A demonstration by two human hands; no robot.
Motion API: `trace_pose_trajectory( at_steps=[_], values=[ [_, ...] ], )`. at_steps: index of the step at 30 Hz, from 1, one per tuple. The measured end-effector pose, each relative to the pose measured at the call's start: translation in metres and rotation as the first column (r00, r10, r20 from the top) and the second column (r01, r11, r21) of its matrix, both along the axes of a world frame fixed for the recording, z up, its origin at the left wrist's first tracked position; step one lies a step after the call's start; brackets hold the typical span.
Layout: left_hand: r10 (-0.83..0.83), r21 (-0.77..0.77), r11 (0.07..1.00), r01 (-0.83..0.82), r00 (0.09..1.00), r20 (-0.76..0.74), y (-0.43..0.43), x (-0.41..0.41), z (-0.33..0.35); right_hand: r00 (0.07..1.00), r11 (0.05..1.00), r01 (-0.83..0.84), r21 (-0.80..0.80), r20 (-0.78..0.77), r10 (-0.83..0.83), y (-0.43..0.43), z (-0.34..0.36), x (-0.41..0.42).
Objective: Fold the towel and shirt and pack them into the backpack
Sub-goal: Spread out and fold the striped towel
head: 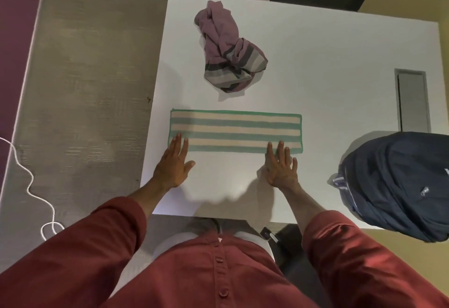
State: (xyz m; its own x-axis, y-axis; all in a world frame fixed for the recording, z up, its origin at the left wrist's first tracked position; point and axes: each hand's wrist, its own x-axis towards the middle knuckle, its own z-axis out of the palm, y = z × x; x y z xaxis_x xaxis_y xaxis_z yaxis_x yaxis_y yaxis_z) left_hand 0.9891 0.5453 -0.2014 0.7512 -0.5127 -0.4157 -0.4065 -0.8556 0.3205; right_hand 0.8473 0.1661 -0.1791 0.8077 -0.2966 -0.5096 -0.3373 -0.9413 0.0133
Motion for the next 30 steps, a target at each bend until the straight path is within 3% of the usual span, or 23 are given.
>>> trace_pose_trajectory(
  at_steps=[9,13,15,19,21,24,30],
  values=[
    [0.203,0.107,0.974,-0.199,0.979,-0.025,-0.038,-0.013,0.002,0.959,0.956,0.281,0.079,-0.059,-0.277,-0.041,0.006,-0.022],
    [0.364,0.158,0.917,-0.365,0.931,0.039,-0.068,-0.018,0.011,0.904,0.915,0.390,0.106,0.143,-0.402,-0.052,0.013,-0.017],
    [0.313,0.113,0.942,-0.317,0.948,0.053,-0.079,-0.017,0.013,0.825,0.848,0.490,0.202,0.209,-0.526,-0.058,0.020,-0.005],
    [-0.048,0.067,0.997,0.043,0.995,0.082,-0.096,-0.016,0.013,0.733,0.745,0.597,0.298,0.175,-0.657,-0.068,0.028,0.019],
    [-0.172,0.069,0.983,0.168,0.984,0.056,-0.107,-0.017,0.014,0.644,0.633,0.686,0.357,0.106,-0.758,-0.073,0.029,0.029],
    [-0.158,0.111,0.981,0.157,0.987,0.000,-0.119,-0.021,0.020,0.490,0.452,0.785,0.425,0.021,-0.871,-0.084,0.020,0.036],
    [-0.141,0.099,0.985,0.143,0.989,-0.033,-0.124,-0.031,0.022,0.343,0.289,0.777,0.560,0.009,-0.939,-0.087,0.026,0.030]
  ],
)
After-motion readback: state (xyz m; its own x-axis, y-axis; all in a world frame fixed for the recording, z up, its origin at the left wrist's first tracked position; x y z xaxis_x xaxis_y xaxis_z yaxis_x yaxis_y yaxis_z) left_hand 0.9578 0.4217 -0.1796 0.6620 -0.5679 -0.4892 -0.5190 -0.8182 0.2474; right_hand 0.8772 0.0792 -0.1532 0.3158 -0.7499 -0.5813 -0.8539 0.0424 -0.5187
